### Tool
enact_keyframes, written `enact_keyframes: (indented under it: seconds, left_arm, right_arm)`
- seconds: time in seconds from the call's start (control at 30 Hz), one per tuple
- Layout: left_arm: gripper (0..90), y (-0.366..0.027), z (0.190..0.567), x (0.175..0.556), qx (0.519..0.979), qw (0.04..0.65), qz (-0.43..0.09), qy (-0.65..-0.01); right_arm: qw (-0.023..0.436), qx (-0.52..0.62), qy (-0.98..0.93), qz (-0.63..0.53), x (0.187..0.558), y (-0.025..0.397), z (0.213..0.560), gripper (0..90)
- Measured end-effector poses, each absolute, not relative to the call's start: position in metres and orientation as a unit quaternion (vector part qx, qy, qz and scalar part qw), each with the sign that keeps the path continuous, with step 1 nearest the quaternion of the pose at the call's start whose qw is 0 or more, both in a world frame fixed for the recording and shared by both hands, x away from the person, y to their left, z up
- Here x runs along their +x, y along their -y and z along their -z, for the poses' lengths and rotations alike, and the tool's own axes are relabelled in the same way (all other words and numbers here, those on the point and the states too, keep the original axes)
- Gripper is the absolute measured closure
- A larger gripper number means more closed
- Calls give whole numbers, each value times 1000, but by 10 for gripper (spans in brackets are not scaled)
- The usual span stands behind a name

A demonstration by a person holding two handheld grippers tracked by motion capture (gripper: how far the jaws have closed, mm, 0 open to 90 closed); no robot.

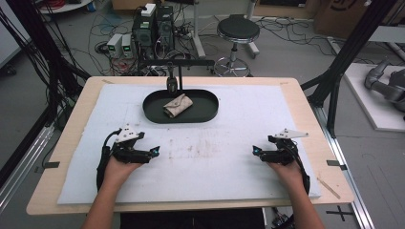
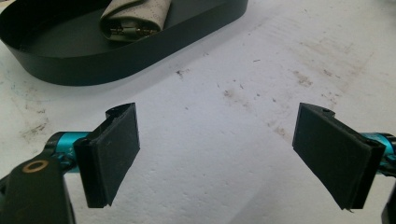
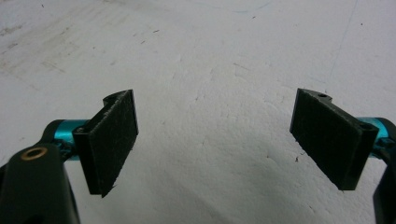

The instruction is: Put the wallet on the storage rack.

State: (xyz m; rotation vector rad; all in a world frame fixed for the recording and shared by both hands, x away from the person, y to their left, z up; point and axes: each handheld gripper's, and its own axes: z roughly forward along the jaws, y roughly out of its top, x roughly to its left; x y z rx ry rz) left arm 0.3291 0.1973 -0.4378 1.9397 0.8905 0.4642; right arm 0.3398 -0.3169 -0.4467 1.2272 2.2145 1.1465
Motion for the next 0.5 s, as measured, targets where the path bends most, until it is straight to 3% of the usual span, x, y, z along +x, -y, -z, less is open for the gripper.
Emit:
enact_keyframes:
  seconds: [0.5]
  left_arm:
    - [149,-196,437,330,786,459,-190,-369]
  right_arm:
    - [179,459,-777,-392,341,323,445,155]
